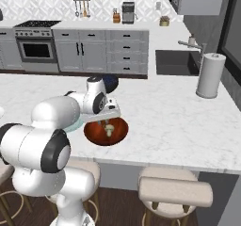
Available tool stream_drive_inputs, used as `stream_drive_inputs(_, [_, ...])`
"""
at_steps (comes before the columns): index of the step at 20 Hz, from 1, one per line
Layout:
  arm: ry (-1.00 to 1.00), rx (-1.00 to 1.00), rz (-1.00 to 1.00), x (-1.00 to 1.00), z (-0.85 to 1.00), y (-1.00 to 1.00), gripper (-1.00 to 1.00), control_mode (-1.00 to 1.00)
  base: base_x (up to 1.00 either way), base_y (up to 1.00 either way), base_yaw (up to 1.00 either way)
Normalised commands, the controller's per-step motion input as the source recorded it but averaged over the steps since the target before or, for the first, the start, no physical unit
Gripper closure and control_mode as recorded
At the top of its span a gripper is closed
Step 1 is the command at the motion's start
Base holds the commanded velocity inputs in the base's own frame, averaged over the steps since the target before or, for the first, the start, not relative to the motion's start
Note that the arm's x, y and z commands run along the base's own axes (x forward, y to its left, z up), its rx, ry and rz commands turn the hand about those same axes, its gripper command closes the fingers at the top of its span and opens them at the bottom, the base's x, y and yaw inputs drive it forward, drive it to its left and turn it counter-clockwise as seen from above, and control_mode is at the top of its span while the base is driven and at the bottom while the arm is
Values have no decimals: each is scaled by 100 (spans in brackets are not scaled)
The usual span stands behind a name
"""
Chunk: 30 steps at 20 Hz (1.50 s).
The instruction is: Pick the chicken drumstick and mushroom from their plates and place them in the bowl. Then put the bowl in the fridge.
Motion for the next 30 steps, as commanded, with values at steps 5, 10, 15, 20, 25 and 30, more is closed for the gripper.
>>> stream_drive_inputs(5, [-6, -1, -3, 33, -15, 17, 100, -100, 0, 0, 0])
stream_drive_inputs(10, [-3, 0, -2, 26, -30, 14, 100, -100, 0, 0, 0])
stream_drive_inputs(15, [0, 0, 0, 6, -24, 5, -100, -100, 0, 0, 0])
stream_drive_inputs(20, [0, 0, 0, 0, -3, 0, -100, -100, 0, 0, 0])
stream_drive_inputs(25, [0, 0, 0, 0, 37, 0, -100, -100, 0, 0, 0])
stream_drive_inputs(30, [0, 9, -11, -26, 74, -31, -100, -100, 0, 0, 0])
